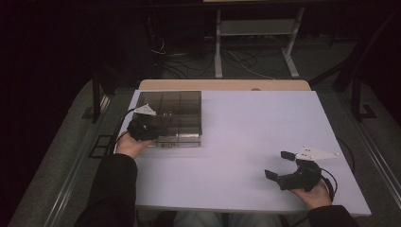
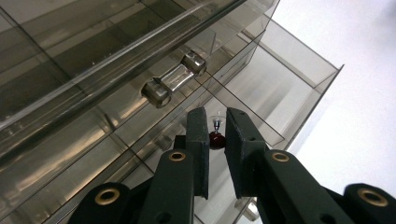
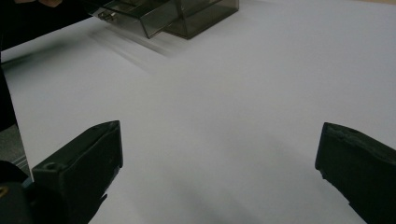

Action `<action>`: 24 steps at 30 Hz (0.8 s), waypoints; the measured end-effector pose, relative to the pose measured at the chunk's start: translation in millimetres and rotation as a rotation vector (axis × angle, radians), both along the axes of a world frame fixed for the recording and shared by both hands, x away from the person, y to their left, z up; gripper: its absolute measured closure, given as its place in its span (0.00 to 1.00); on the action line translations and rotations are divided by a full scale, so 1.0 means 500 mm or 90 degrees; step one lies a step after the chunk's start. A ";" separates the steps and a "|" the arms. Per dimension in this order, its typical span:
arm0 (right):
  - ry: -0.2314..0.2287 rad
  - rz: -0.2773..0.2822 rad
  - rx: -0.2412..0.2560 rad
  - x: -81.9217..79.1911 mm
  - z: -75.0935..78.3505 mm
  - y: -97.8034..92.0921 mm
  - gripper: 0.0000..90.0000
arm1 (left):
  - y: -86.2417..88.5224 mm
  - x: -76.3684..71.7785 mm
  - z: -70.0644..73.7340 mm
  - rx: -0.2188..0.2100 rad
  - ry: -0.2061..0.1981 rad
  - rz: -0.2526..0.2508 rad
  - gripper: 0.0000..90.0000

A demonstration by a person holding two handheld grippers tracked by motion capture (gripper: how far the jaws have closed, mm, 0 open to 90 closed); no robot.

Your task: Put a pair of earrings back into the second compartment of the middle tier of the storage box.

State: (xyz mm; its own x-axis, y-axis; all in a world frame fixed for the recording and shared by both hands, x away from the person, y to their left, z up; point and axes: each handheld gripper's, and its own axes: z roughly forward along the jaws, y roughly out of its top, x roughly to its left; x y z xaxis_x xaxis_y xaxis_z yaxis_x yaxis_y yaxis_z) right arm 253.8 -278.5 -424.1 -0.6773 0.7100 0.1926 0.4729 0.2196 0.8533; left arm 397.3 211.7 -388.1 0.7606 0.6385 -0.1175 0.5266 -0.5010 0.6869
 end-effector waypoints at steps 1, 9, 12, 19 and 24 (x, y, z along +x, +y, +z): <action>0.000 0.001 -0.001 0.000 0.000 0.000 0.00 | -0.004 0.001 -0.002 0.004 0.001 0.001 0.87; 0.001 0.002 -0.001 0.000 0.000 0.001 0.00 | -0.020 0.006 -0.014 0.021 0.014 -0.012 0.87; 0.001 0.002 0.000 0.000 0.000 0.001 0.00 | -0.020 0.008 -0.015 0.018 0.019 -0.006 0.85; 0.001 0.001 0.000 -0.001 0.000 0.001 0.00 | -0.021 0.004 -0.008 0.011 0.019 -0.004 0.73; 0.001 0.001 0.000 -0.001 0.000 0.002 0.00 | -0.020 -0.004 0.003 0.004 0.010 0.001 0.58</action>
